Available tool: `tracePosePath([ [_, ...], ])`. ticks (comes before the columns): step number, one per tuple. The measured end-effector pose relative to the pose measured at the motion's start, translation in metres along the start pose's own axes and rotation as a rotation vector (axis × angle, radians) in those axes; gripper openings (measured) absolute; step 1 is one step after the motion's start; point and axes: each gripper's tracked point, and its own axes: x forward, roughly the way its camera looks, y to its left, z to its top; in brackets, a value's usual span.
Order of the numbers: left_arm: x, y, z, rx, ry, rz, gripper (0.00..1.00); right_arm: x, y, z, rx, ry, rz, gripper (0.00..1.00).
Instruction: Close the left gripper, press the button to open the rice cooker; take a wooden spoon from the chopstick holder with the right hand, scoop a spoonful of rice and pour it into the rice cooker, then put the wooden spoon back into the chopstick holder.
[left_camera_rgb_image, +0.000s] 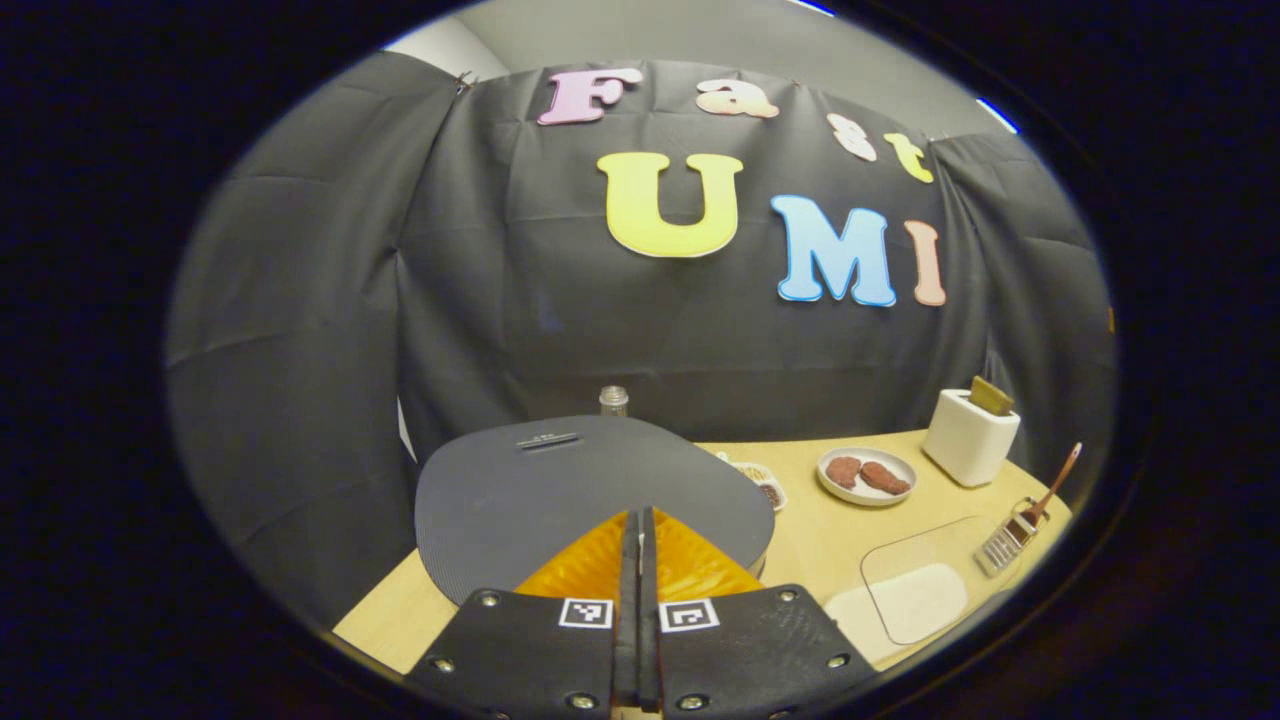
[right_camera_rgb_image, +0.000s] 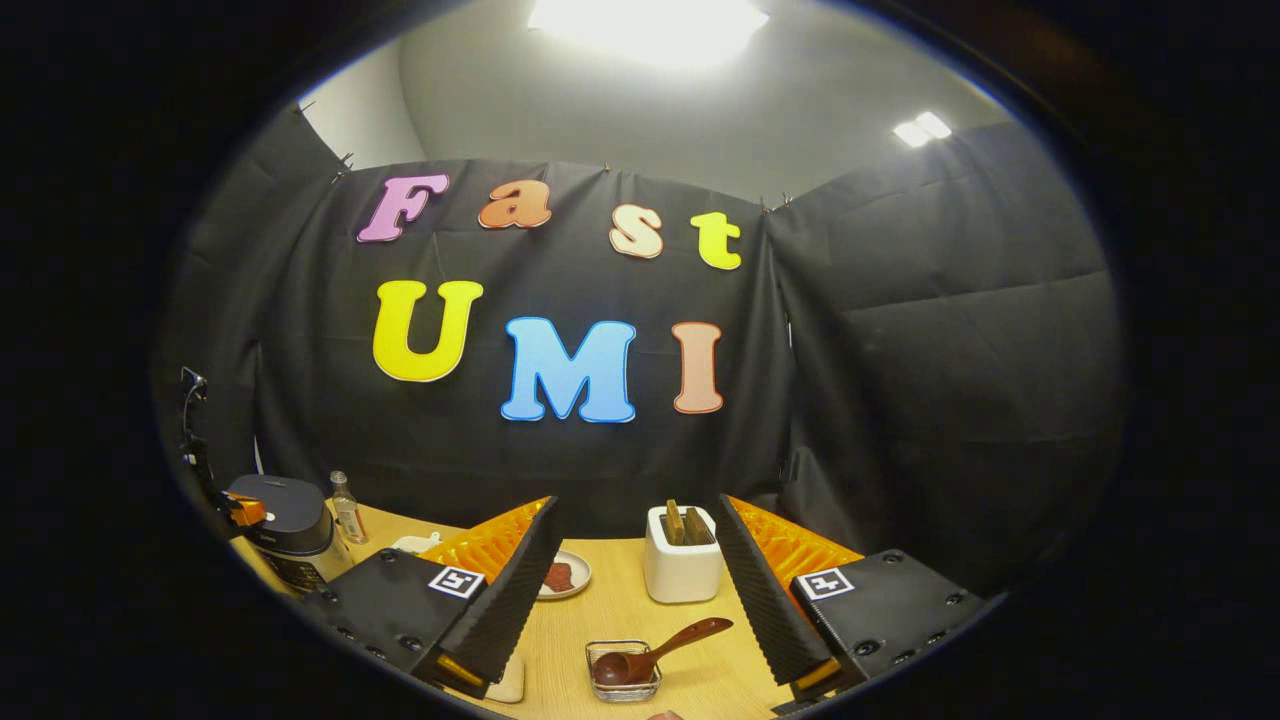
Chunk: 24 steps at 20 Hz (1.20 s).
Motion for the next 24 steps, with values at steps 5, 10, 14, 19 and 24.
tracePosePath([
  [5, 0.000, -0.003, -0.007, -0.002, 0.013, 0.052, 0.05, 0.000, 0.000, 0.000, 0.002, -0.005, 0.020, 0.98],
  [10, -0.013, -0.003, 0.024, 0.072, -0.053, 0.100, 0.02, -0.001, -0.008, -0.007, 0.010, 0.001, 0.046, 0.98],
  [14, -0.047, 0.000, 0.099, 0.086, -0.211, 0.133, 0.02, 0.006, -0.017, -0.018, 0.047, 0.020, 0.057, 0.98],
  [19, -0.099, -0.001, 0.159, 0.065, -0.312, 0.157, 0.00, 0.021, -0.031, -0.040, 0.070, 0.053, 0.073, 0.98],
  [24, -0.158, -0.008, 0.189, 0.068, -0.396, 0.179, 0.77, 0.041, -0.045, -0.075, 0.122, 0.130, 0.074, 0.98],
])
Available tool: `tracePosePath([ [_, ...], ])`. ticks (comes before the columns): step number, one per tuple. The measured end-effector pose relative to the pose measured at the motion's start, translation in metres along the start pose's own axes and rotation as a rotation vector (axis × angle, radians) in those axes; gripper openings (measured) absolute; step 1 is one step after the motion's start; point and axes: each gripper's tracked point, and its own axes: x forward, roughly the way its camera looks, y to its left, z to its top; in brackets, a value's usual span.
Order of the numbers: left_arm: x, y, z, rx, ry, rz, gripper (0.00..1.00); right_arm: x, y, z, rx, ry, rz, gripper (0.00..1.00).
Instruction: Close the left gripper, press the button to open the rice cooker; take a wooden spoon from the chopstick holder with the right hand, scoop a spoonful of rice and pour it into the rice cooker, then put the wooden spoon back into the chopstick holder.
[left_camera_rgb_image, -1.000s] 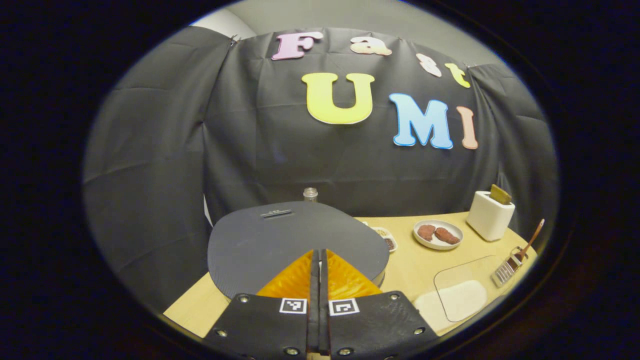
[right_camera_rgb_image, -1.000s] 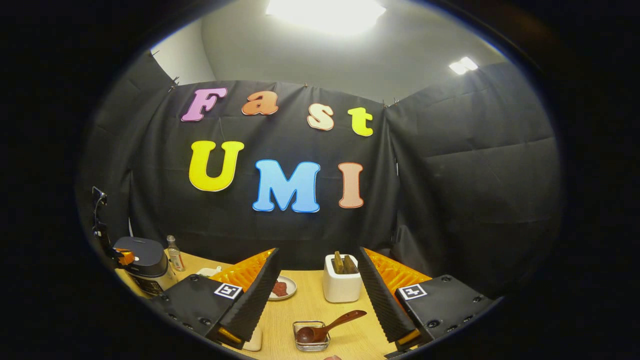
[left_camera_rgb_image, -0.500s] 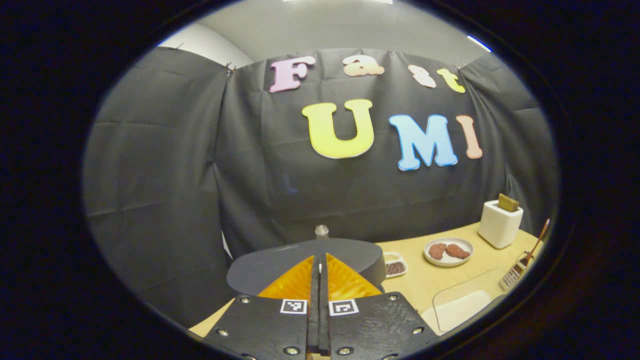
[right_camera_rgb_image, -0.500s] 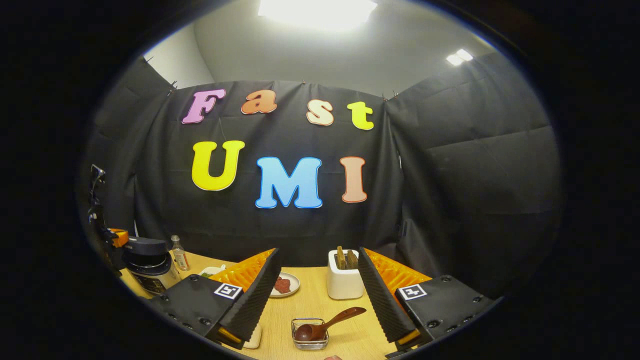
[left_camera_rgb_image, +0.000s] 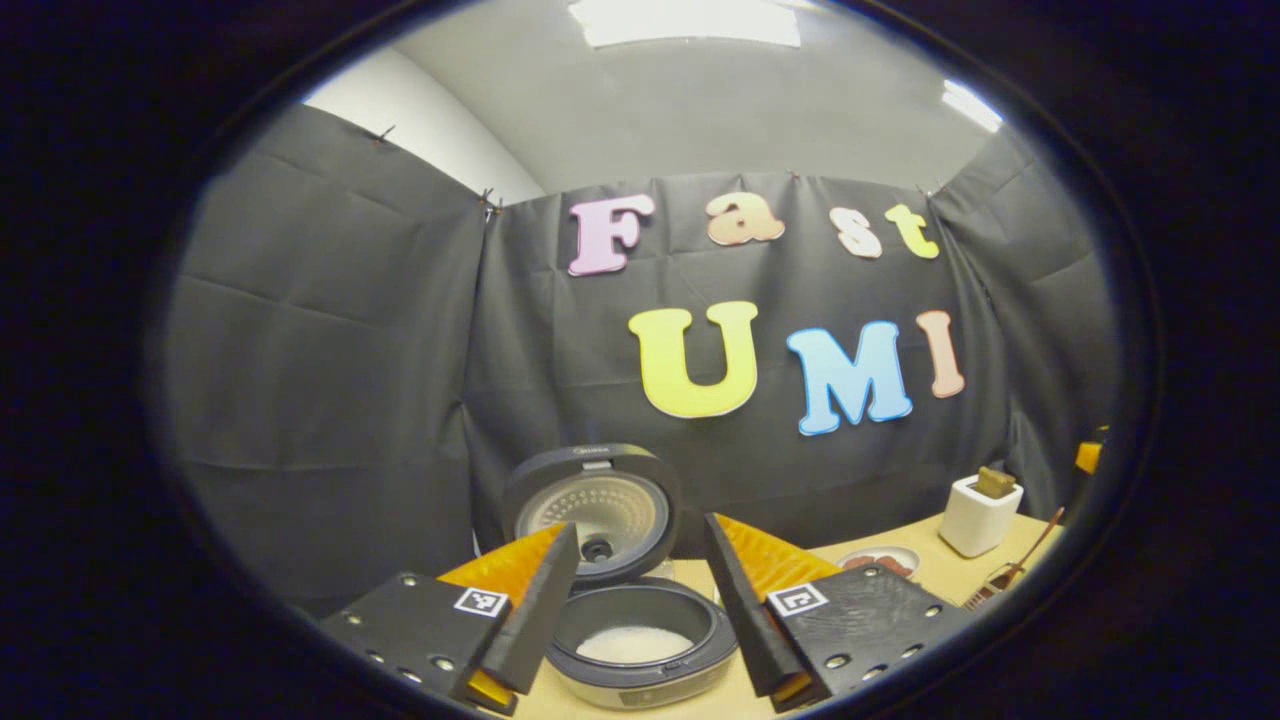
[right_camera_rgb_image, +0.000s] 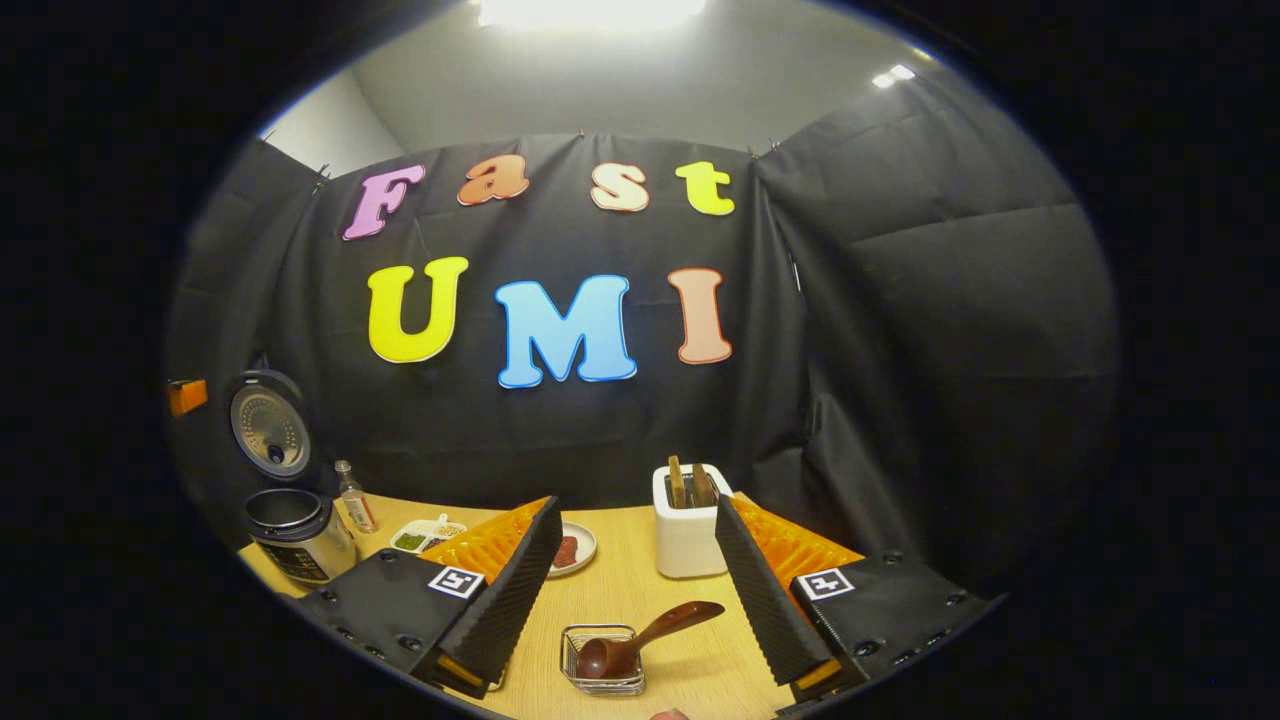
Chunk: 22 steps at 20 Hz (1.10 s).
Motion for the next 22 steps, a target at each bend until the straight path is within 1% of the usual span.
tracePosePath([
  [1, -0.010, 0.004, 0.006, 0.007, -0.012, 0.013, 0.80, 0.005, -0.005, -0.008, 0.005, 0.017, -0.006, 0.98],
  [3, -0.026, 0.007, 0.013, 0.011, -0.026, 0.036, 0.80, 0.016, -0.012, -0.024, 0.010, 0.052, -0.016, 0.97],
  [4, -0.033, 0.009, 0.015, 0.011, -0.026, 0.047, 0.81, 0.020, -0.015, -0.032, 0.010, 0.070, -0.020, 0.96],
  [5, -0.040, 0.012, 0.015, 0.009, -0.021, 0.058, 0.81, 0.024, -0.017, -0.040, 0.013, 0.086, -0.021, 0.92],
  [6, -0.046, 0.014, 0.016, 0.008, -0.018, 0.063, 0.80, 0.028, -0.019, -0.048, 0.018, 0.103, -0.018, 0.96],
  [11, -0.071, 0.032, 0.016, 0.014, -0.004, 0.117, 0.81, 0.040, -0.031, -0.091, 0.067, 0.193, -0.040, 0.96],
  [12, -0.073, 0.035, 0.016, 0.014, -0.001, 0.127, 0.80, 0.041, -0.032, -0.098, 0.086, 0.215, -0.043, 0.96],
  [14, -0.076, 0.042, 0.015, 0.019, 0.004, 0.144, 0.81, 0.041, -0.029, -0.115, 0.138, 0.258, -0.042, 0.97],
  [19, -0.078, 0.048, 0.010, 0.015, 0.014, 0.160, 0.80, 0.041, -0.014, -0.150, 0.276, 0.386, 0.002, 0.98],
  [21, -0.077, 0.050, 0.005, 0.015, 0.023, 0.163, 0.80, 0.040, -0.005, -0.158, 0.316, 0.425, 0.026, 0.86],
  [22, -0.076, 0.051, 0.004, 0.016, 0.026, 0.162, 0.80, 0.039, -0.001, -0.161, 0.326, 0.444, 0.035, 0.75],
])
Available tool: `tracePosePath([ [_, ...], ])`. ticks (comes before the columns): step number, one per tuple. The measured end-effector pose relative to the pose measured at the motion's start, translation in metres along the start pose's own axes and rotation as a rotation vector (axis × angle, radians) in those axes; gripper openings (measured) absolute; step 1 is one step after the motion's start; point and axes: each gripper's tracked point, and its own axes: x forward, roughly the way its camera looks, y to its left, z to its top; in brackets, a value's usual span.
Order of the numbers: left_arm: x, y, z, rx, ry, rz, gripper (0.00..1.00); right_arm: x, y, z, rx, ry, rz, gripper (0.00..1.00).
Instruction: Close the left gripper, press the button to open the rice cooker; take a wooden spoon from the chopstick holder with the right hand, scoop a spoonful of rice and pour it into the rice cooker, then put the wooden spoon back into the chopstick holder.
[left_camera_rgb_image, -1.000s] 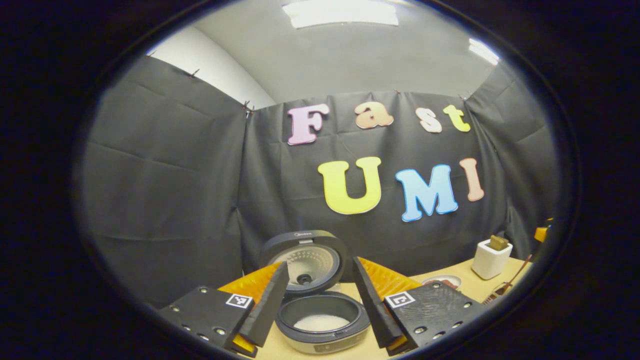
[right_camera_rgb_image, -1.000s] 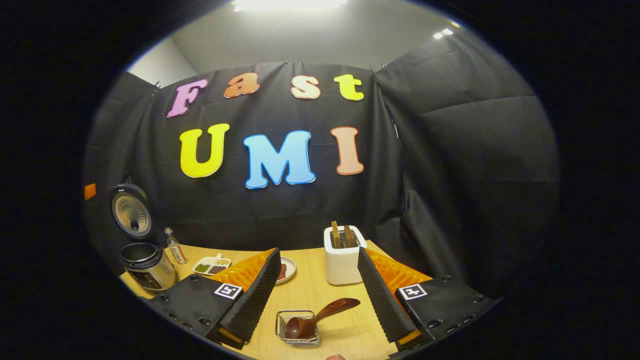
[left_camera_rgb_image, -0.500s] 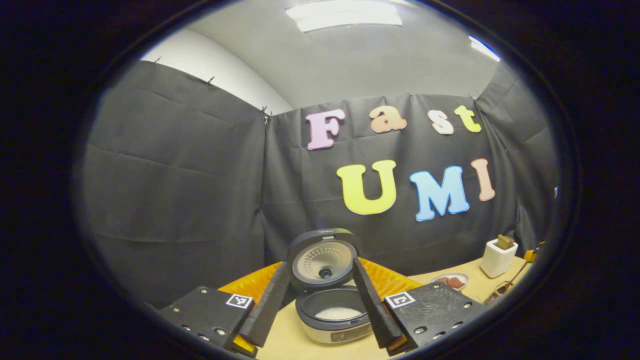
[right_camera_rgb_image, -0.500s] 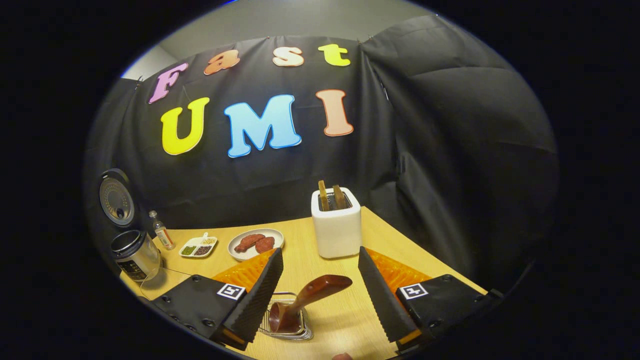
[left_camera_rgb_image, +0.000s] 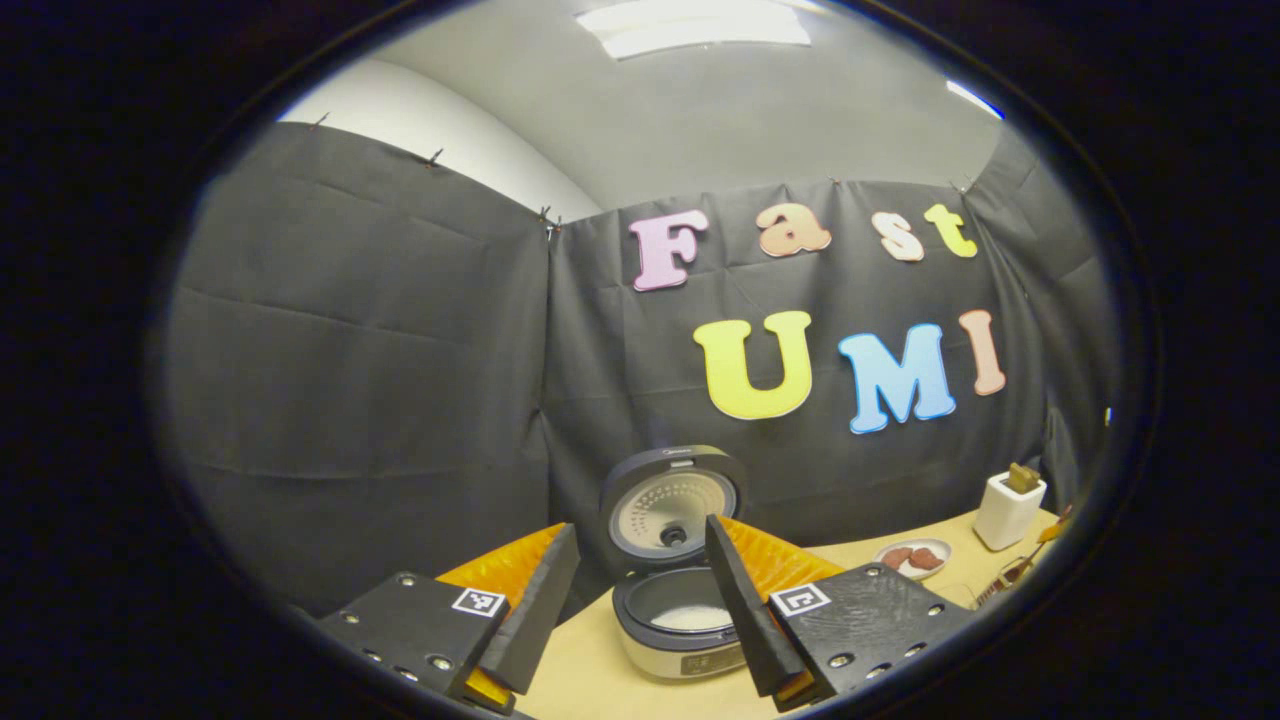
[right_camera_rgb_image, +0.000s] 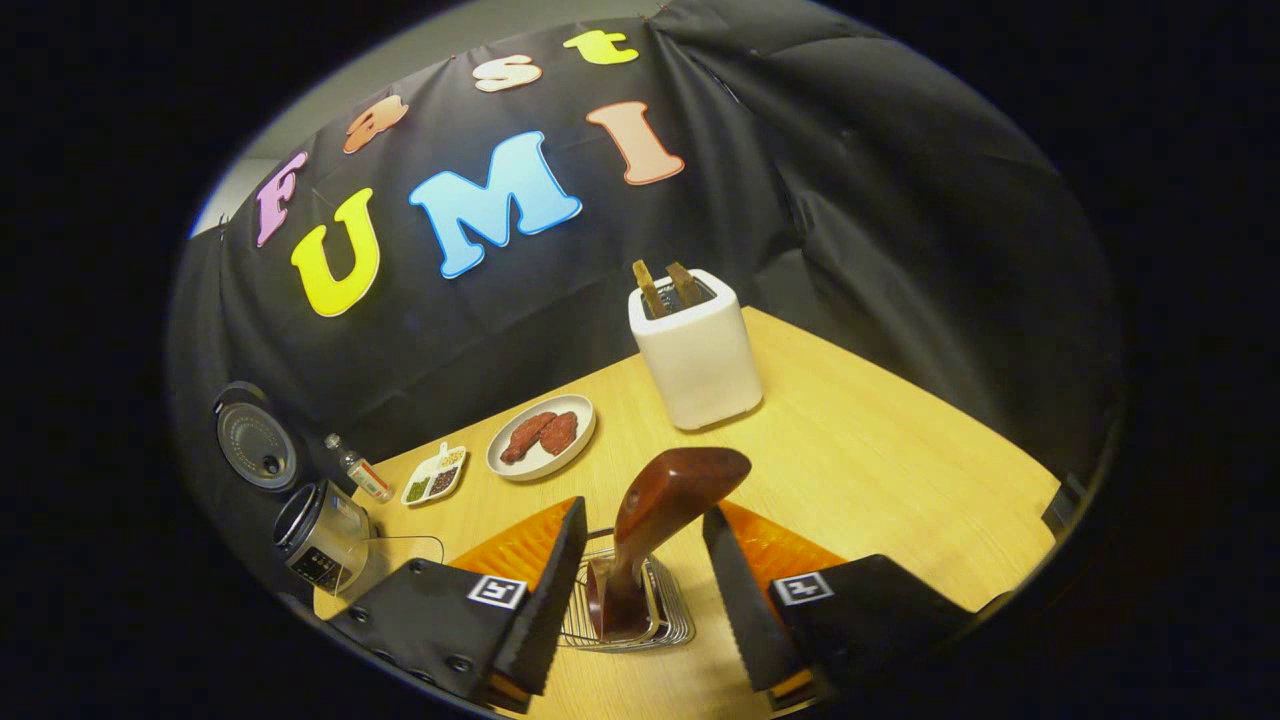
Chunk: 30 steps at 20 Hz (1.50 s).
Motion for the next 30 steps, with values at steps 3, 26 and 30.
tracePosePath([
  [3, 0.004, 0.004, -0.003, -0.003, 0.003, 0.003, 0.80, 0.000, 0.007, -0.005, 0.011, 0.030, 0.010, 0.32],
  [26, 0.065, 0.030, -0.052, -0.070, 0.025, -0.059, 0.81, -0.054, 0.213, 0.037, -0.513, -0.198, 0.196, 0.16],
  [30, 0.081, 0.044, -0.065, -0.063, 0.036, -0.061, 0.80, -0.039, 0.239, 0.004, -0.536, -0.152, 0.223, 0.16],
])
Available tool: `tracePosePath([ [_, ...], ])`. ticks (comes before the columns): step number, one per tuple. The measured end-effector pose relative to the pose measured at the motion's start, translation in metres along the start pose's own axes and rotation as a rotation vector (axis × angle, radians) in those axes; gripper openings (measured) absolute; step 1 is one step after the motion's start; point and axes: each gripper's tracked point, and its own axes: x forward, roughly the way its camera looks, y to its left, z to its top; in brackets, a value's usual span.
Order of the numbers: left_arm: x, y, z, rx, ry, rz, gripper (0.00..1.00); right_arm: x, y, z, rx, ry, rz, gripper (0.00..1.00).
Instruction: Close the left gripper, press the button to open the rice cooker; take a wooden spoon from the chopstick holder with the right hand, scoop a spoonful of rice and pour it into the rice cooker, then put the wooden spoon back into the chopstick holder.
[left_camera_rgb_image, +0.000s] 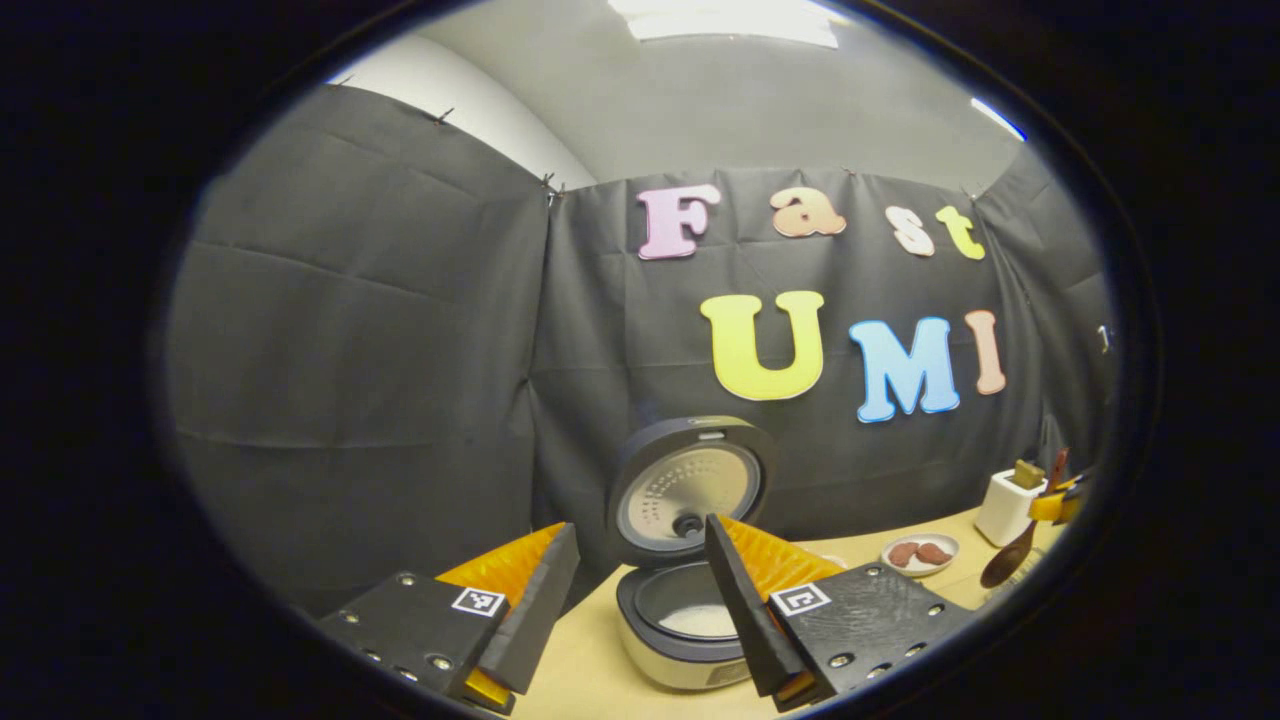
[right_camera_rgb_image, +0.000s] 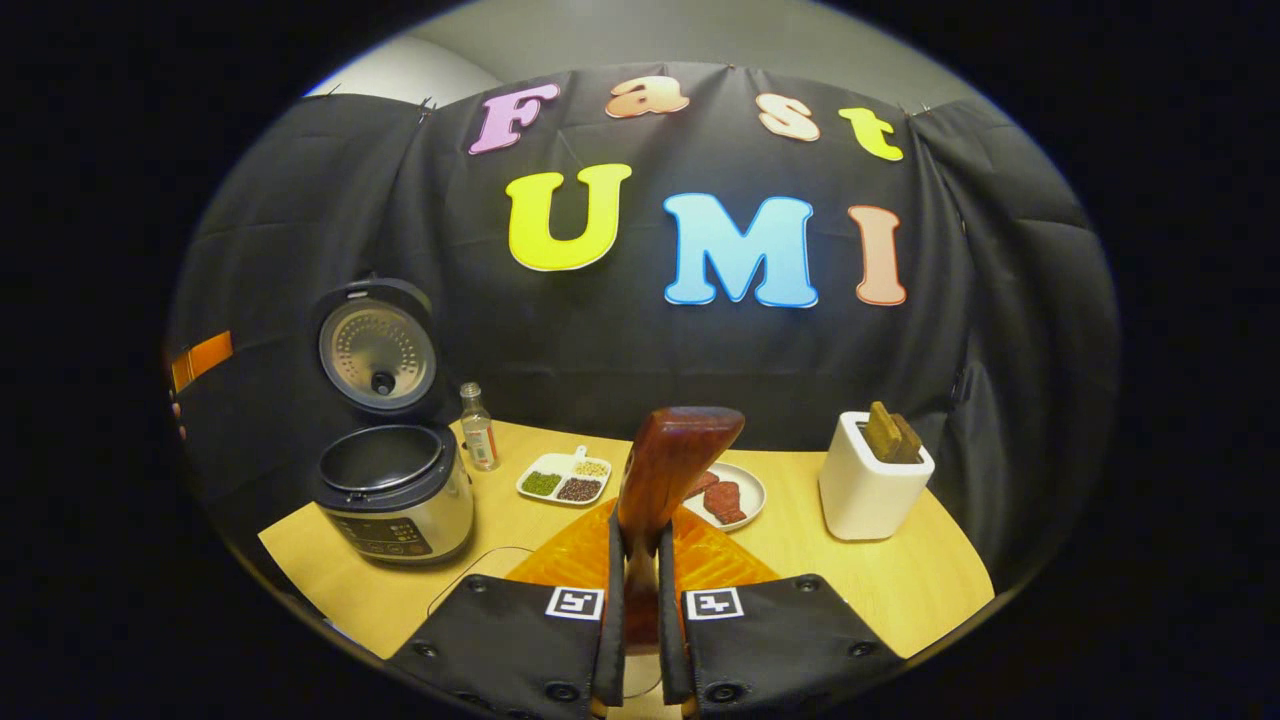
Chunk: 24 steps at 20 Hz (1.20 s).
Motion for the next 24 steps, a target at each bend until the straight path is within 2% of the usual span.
tracePosePath([
  [2, 0.007, 0.008, -0.005, -0.004, 0.008, 0.002, 0.80, 0.009, 0.017, -0.014, -0.011, 0.026, 0.017, 0.16],
  [3, 0.009, 0.012, -0.009, -0.008, 0.013, 0.003, 0.80, 0.014, 0.024, -0.021, -0.013, 0.036, 0.024, 0.12],
  [5, 0.014, 0.020, -0.016, -0.010, 0.027, 0.008, 0.80, 0.024, 0.036, -0.036, -0.018, 0.059, 0.029, 0.16],
  [6, 0.017, 0.024, -0.019, -0.008, 0.033, 0.010, 0.80, 0.028, 0.039, -0.043, -0.026, 0.070, 0.025, 0.12],
  [7, 0.017, 0.027, -0.022, -0.005, 0.039, 0.012, 0.80, 0.033, 0.043, -0.050, -0.033, 0.081, 0.020, 0.16],
  [9, 0.019, 0.033, -0.025, 0.001, 0.046, 0.018, 0.80, 0.040, 0.047, -0.062, -0.058, 0.092, 0.003, 0.16],
  [14, 0.018, 0.045, -0.029, 0.009, 0.054, 0.038, 0.80, 0.051, 0.046, -0.081, -0.210, 0.083, -0.074, 0.16],
  [17, 0.016, 0.048, -0.029, 0.013, 0.056, 0.049, 0.80, 0.054, 0.057, -0.091, -0.256, 0.080, -0.060, 0.16],
  [20, 0.012, 0.050, -0.026, 0.016, 0.056, 0.057, 0.80, 0.056, 0.078, -0.104, -0.171, 0.111, 0.008, 0.16],
  [24, 0.007, 0.051, -0.024, 0.015, 0.052, 0.060, 0.81, 0.053, 0.085, -0.104, -0.025, 0.144, 0.044, 0.16],
])
